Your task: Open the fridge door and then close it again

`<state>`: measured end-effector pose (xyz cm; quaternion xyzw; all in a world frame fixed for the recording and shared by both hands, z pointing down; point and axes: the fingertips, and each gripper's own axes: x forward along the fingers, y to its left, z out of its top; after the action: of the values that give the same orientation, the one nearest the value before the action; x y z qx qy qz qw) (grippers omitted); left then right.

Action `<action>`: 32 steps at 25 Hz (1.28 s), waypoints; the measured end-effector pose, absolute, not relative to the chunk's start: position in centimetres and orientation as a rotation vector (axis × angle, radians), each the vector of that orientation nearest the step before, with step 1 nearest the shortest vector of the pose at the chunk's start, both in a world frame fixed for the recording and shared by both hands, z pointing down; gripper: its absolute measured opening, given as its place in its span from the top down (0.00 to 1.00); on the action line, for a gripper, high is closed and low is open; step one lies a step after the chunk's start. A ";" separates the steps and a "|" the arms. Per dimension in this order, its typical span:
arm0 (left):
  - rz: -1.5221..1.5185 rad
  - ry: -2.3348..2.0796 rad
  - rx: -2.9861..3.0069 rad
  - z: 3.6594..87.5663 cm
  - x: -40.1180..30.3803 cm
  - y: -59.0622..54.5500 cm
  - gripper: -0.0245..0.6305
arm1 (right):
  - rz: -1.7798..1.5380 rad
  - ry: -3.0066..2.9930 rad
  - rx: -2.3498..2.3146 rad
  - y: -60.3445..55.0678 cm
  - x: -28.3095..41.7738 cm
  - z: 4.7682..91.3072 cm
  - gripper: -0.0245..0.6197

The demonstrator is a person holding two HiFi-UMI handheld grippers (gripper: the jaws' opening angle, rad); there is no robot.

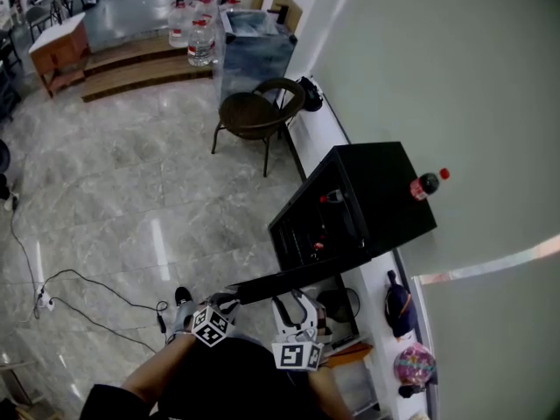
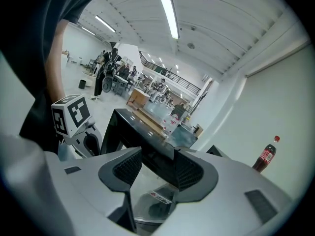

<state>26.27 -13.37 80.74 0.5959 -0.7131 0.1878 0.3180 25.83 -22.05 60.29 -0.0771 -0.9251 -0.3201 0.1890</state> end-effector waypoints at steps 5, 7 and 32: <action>0.499 -1.857 1.586 80.7 24.7 -13.2 0.89 | -0.893 -2.598 -0.219 -21.9 24.5 60.2 0.63; 0.500 -1.844 1.602 80.7 23.9 -13.2 0.89 | -0.887 -2.597 -0.206 -21.8 23.9 60.2 0.62; 0.629 -1.606 1.982 80.1 5.7 -20.7 0.87 | -0.737 -2.517 0.303 -27.2 10.6 60.0 0.62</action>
<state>5.72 -20.74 80.14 0.7295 -0.5912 0.2316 0.2542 10.55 -27.25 60.03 0.1113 -0.9236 -0.2702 0.2480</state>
